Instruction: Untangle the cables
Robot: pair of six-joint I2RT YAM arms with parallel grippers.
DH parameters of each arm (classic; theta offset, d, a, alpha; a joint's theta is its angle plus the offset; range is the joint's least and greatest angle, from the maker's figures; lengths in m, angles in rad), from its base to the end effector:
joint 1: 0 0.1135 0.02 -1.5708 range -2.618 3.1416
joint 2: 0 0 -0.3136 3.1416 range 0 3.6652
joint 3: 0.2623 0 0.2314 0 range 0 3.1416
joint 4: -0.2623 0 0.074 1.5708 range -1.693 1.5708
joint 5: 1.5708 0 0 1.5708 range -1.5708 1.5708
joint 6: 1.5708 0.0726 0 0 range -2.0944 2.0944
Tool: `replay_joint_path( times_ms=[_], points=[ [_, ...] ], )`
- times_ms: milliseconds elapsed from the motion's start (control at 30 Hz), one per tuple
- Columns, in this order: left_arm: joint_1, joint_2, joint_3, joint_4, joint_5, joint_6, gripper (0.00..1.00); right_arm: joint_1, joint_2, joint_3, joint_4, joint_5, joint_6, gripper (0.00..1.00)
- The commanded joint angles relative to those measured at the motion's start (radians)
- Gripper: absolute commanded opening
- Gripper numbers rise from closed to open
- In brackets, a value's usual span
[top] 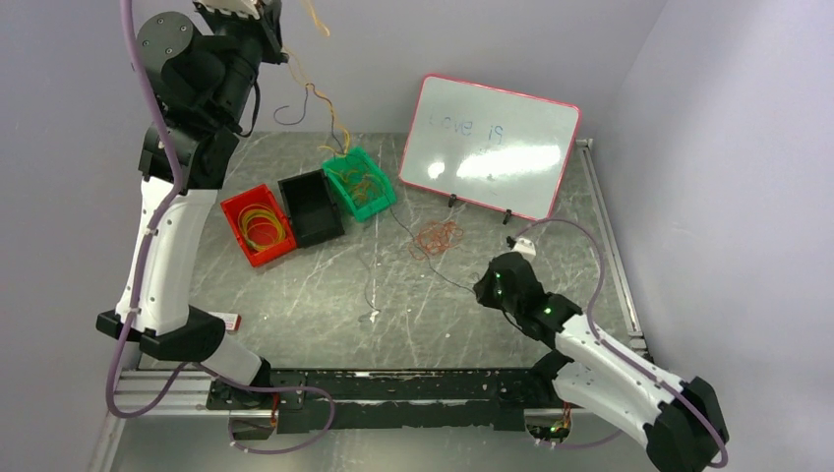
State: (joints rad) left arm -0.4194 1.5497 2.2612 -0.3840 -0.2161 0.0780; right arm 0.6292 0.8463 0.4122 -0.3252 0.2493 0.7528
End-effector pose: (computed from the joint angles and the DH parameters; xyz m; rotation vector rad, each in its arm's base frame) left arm 0.2627 -0.1001 0.6650 0.1231 1.2467 -0.1613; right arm 0.1277 0.0708 0.2094 0.2696 2.3217 0.4136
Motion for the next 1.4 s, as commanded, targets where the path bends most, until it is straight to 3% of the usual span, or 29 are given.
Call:
replay_joint_path(
  times_ms=[0, 100, 267, 300, 400, 600, 800, 967, 1367],
  points=[
    [0.007, -0.048, -0.054, 0.059, 0.195, -0.056, 0.07, 0.000, -0.111, 0.073, 0.091, -0.102, -0.174, 0.18],
    [0.007, -0.063, -0.087, 0.072, 0.276, -0.082, 0.07, -0.001, -0.148, 0.128, 0.128, -0.155, -0.262, 0.38],
    [0.008, -0.072, -0.102, 0.082, 0.325, -0.095, 0.07, -0.001, -0.208, 0.198, 0.230, -0.256, -0.406, 0.55],
    [0.007, -0.074, -0.104, 0.084, 0.327, -0.095, 0.07, -0.001, -0.212, 0.217, 0.248, -0.273, -0.436, 0.65],
    [0.007, -0.075, -0.108, 0.085, 0.329, -0.095, 0.07, -0.002, -0.212, 0.232, 0.371, -0.369, -0.547, 0.73],
    [0.007, -0.072, -0.112, 0.088, 0.362, -0.111, 0.07, -0.002, -0.087, 0.105, 1.003, -0.563, -0.697, 0.74],
    [0.008, -0.077, -0.127, 0.102, 0.402, -0.143, 0.07, 0.006, 0.250, 0.253, 1.256, -0.692, -0.786, 0.76],
    [0.007, -0.082, -0.150, 0.116, 0.432, -0.169, 0.07, 0.042, 0.438, 0.380, 1.358, -0.678, -0.806, 0.81],
    [0.007, -0.076, -0.152, 0.133, 0.460, -0.185, 0.07, 0.148, 0.753, 0.624, 1.334, -0.612, -0.901, 0.81]
  ],
)
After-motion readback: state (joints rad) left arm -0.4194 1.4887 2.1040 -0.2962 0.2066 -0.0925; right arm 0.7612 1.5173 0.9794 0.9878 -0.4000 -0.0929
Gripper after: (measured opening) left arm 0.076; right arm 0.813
